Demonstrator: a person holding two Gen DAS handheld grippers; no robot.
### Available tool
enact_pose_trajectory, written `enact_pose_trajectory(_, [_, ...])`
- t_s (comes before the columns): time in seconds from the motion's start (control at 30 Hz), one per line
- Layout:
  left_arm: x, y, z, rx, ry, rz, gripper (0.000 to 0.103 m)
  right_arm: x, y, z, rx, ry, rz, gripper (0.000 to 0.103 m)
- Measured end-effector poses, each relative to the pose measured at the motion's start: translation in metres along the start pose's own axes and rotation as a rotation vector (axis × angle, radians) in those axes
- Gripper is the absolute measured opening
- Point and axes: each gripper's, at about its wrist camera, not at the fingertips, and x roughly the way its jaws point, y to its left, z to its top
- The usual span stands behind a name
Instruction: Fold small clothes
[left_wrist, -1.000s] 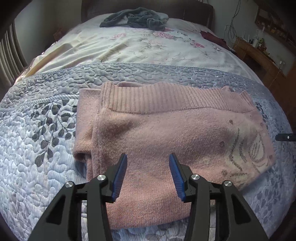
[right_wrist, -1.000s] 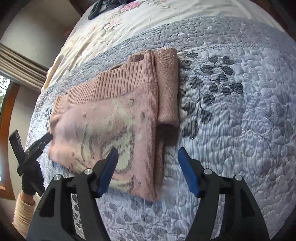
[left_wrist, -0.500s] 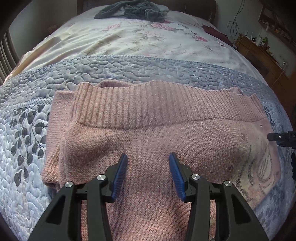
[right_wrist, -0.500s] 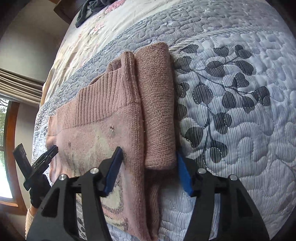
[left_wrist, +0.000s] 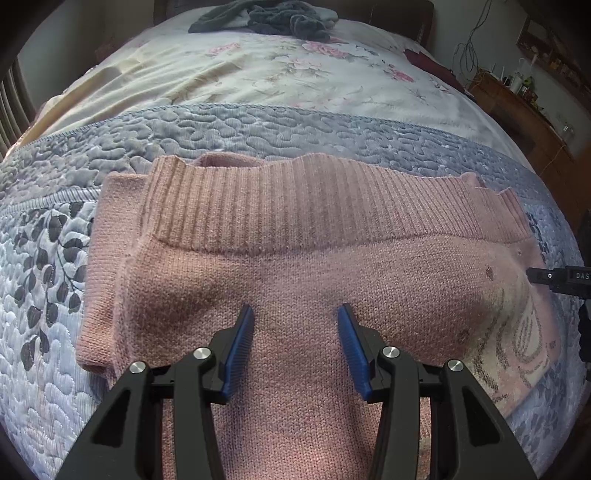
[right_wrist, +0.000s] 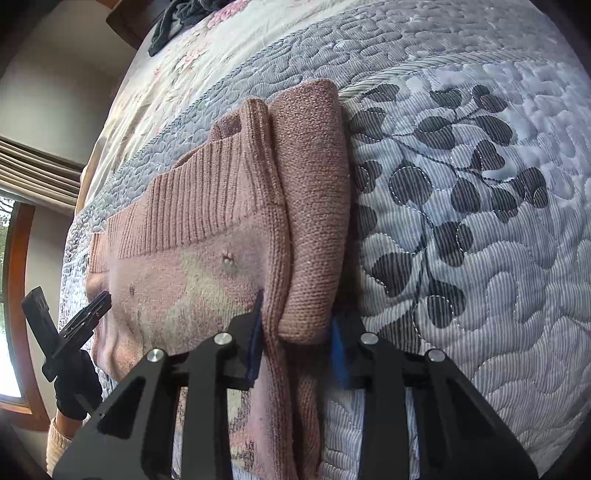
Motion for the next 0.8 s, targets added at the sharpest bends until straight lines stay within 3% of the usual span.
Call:
enact_pose_trajectory(0.2, [-0.004,0.000,0.000,-0.010,-0.008,-0.003,0.048,-0.006,0.006,-0.002,0.019,-0.018,0.009,0.024])
enact_pose_trajectory(0.33, [-0.026,0.005,-0.001,-0.010,-0.038,-0.036,0.047,-0.030,0.028,0.002,0.012,-0.046,0.099,0.023])
enact_pose_trajectory(0.53, [-0.054,0.027,-0.003,-0.028,-0.073,-0.062,0.048,-0.050,0.118,0.009,-0.139,-0.057,0.167,0.022])
enact_pose_trajectory(0.8, [-0.074,0.056,-0.007,-0.070,-0.100,-0.102,0.048,-0.011,0.230,0.002,-0.319,0.032,0.141,0.021])
